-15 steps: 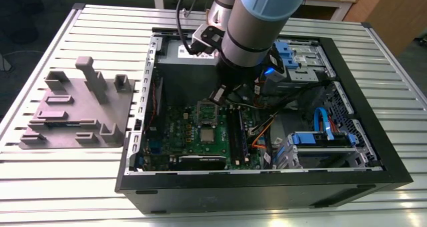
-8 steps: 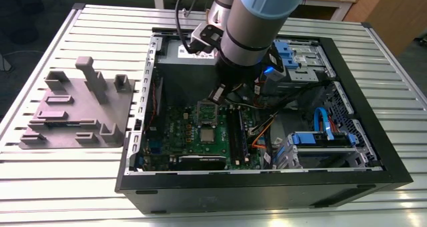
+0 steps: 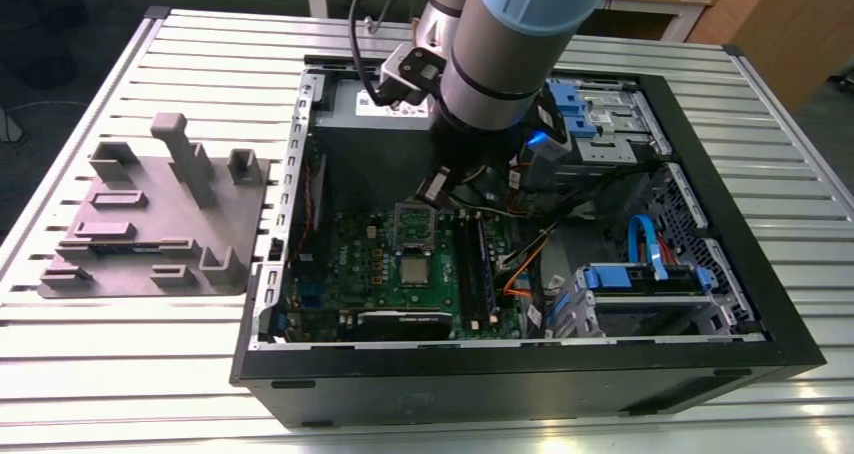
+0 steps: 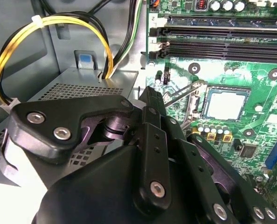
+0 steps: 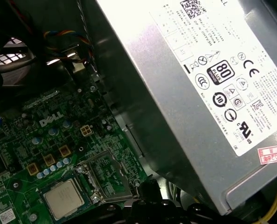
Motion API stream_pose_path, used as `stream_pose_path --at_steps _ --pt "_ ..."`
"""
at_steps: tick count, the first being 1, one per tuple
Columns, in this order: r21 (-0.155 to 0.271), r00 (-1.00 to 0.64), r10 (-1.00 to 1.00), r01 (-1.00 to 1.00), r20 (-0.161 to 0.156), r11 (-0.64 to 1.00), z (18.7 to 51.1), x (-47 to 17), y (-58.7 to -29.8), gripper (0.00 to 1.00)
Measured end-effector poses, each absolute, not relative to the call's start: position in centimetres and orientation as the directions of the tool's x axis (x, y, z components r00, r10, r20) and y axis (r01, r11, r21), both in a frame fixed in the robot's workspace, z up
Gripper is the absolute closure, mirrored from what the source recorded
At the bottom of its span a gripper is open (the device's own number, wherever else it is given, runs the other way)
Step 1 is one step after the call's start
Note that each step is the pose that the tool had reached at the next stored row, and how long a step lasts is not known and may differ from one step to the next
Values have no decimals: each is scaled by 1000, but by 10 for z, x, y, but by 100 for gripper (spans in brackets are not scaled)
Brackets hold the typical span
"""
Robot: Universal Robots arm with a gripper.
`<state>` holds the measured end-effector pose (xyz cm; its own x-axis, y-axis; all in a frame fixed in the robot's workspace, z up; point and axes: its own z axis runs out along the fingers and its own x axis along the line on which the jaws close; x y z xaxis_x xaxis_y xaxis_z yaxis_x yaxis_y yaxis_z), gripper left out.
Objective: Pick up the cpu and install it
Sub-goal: 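Close the cpu cover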
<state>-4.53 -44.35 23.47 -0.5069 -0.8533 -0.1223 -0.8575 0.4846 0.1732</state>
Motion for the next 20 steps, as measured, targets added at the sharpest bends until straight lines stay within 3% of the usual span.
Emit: stream_pose_path --at_steps 20 --pt "172 -502 -856 -860 -121 480 238 -46 -445 90"
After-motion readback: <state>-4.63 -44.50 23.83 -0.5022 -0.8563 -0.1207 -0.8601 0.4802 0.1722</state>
